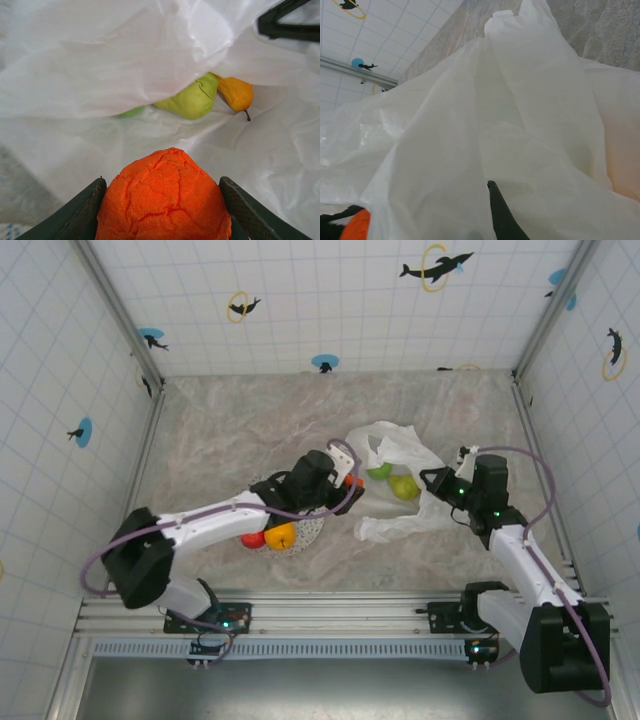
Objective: Place the fruits into the plastic bag
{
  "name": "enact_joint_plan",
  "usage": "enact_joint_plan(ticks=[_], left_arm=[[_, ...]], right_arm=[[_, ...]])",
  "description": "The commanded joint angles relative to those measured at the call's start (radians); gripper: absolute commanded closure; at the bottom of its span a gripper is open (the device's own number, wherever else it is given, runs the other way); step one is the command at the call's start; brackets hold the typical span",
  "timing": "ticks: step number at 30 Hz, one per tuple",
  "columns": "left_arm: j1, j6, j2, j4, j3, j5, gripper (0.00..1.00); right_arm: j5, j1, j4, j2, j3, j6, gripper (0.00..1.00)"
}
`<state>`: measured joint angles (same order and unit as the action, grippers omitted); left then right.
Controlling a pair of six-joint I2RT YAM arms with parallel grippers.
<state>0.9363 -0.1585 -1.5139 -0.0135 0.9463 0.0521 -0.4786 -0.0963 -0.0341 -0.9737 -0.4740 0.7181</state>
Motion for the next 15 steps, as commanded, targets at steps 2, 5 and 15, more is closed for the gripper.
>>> enact_joint_plan(ticks=[2,5,15], left_arm=[[0.046,0.028,-0.135,-0.168,0.087,-0.014,0.43],[0.051,0.003,-0.217,-0.261,0.120,-0.044,0.43],[0.051,-0.087,-0.454,-0.533,0.237,-0.170,0.40]], right_arm=[[-0.055,0.003,-0.006,0.027,-0.037,0.052,1.00],[-0.088,0.003,-0.081,0.020,-0.029,0.112,1.00],[-0.073,0.003,-0.128,-0.015,-0.046,0.178,1.00]])
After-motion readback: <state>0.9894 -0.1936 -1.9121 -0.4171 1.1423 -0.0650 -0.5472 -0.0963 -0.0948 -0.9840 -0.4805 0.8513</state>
